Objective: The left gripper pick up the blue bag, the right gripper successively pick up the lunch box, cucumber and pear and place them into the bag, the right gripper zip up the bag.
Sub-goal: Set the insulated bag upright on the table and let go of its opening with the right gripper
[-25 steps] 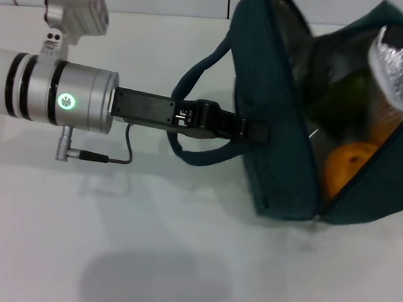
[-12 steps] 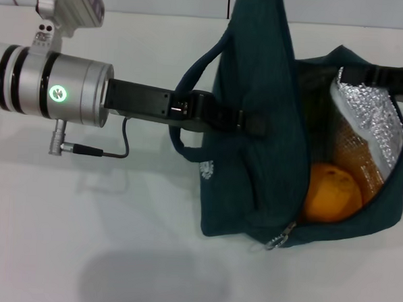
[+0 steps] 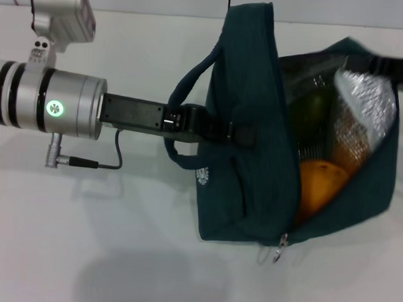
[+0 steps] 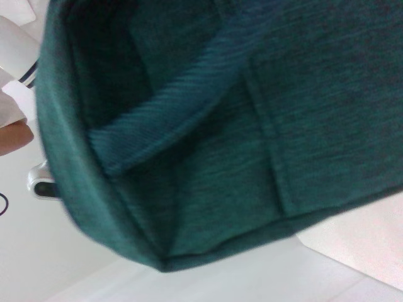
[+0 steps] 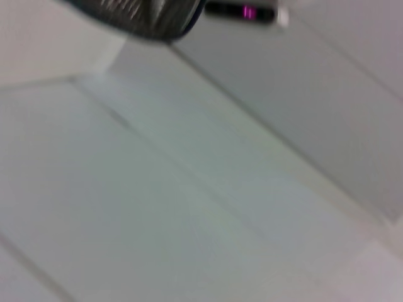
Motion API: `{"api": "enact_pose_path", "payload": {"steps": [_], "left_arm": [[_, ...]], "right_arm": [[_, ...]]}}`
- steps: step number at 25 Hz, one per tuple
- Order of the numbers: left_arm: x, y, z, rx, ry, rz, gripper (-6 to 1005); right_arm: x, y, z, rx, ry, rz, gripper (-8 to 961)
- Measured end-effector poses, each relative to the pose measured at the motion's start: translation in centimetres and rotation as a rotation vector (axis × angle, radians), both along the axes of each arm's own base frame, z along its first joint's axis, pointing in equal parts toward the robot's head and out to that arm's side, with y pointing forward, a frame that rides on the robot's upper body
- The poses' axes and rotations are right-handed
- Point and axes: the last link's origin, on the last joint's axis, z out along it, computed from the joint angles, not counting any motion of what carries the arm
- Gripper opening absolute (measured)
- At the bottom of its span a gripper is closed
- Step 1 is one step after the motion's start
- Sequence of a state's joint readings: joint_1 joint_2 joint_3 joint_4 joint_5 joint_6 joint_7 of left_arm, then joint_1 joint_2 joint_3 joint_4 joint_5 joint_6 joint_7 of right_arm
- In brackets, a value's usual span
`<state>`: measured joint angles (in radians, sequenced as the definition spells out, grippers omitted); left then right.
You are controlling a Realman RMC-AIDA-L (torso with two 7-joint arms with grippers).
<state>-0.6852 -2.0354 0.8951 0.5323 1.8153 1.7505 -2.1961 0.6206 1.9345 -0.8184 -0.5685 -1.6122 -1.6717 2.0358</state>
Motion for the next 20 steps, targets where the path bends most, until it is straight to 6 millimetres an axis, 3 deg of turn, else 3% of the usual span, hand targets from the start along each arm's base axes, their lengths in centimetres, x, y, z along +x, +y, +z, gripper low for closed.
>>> {"api": "enact_pose_path", "payload": {"steps": [6, 11, 20], "left_arm": [[-0.3, -0.1, -0.1, 0.007, 0.006, -0.001, 92], [-0.5, 0.0, -0.1, 0.015, 0.014, 0.004, 96], [-0.9, 0.0, -0.1, 0.026, 0.026, 0.017, 103]], "right_arm": [[0.5, 0.1, 1.1, 0.062, 0.036, -0.014, 60], [-0.6, -0.6, 0.4, 0.020, 0.071, 0.038, 97], [0.3, -0.5, -1.0, -0.006, -0.016, 0.017, 165]]}}
